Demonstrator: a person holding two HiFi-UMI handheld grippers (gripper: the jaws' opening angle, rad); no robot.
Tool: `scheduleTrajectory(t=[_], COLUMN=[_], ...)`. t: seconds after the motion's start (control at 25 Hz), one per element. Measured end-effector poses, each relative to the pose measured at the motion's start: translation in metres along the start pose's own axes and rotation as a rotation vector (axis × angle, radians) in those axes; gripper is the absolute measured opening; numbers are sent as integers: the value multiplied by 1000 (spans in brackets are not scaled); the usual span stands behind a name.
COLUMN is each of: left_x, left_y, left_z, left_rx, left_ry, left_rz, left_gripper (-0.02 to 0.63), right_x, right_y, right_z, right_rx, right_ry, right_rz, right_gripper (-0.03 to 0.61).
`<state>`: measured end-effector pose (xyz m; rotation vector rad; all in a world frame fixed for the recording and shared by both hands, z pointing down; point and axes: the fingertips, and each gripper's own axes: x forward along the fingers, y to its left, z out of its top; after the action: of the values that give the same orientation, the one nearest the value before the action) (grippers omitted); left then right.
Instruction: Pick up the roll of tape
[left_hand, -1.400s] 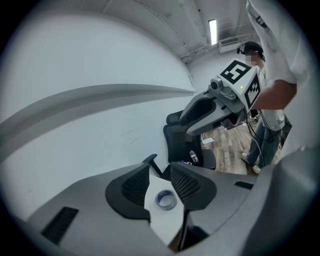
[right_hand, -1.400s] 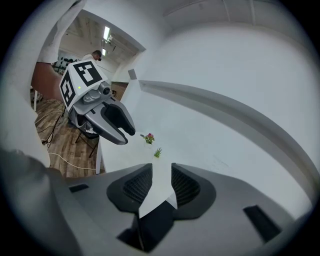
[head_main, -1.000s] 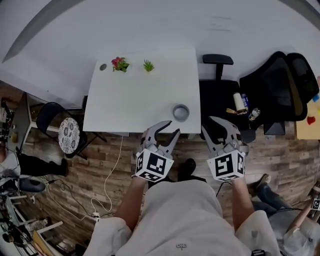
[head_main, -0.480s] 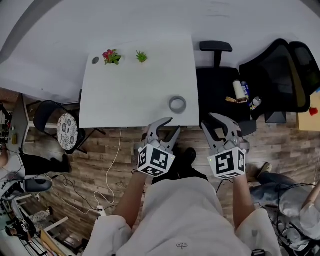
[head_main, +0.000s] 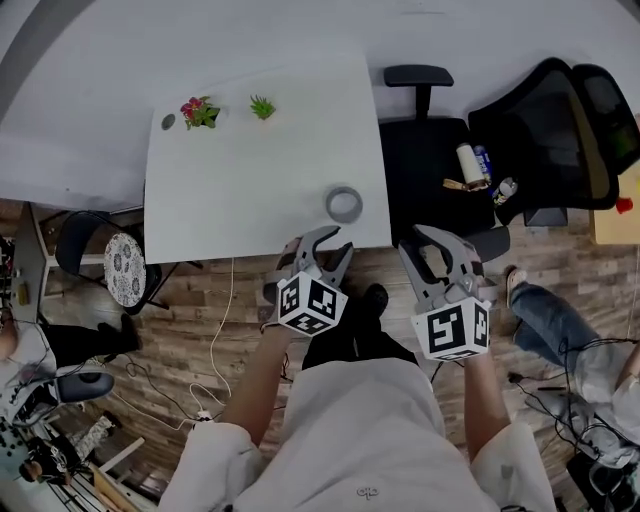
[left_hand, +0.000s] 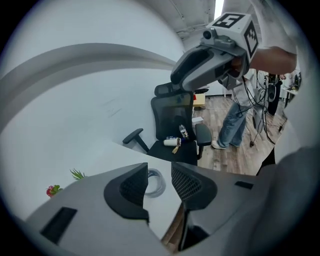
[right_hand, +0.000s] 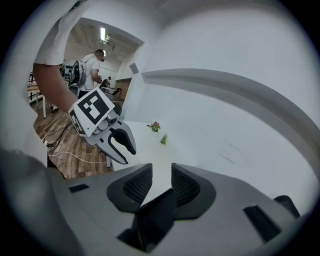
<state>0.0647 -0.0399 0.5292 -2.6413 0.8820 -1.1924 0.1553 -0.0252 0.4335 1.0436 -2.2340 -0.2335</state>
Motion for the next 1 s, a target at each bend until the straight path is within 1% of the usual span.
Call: scheduleTrajectory(t=[0.28,0.68,1.0], left_x=[28,69,95], left_y=[-3,-7,-5], left_z=[-21,-43,-58], left_rx=[-1,33,62], left_ry=[53,107,138], left_rz=[-41,-95,-130], left_gripper=[153,153,153], right_x=[9,25,35], right_y=[1,3,2], right_z=[-18,-38,-48], right_rx=[23,55,59], right_ry=[49,90,129], right_rz=[21,48,70], right_gripper=[126,126,126])
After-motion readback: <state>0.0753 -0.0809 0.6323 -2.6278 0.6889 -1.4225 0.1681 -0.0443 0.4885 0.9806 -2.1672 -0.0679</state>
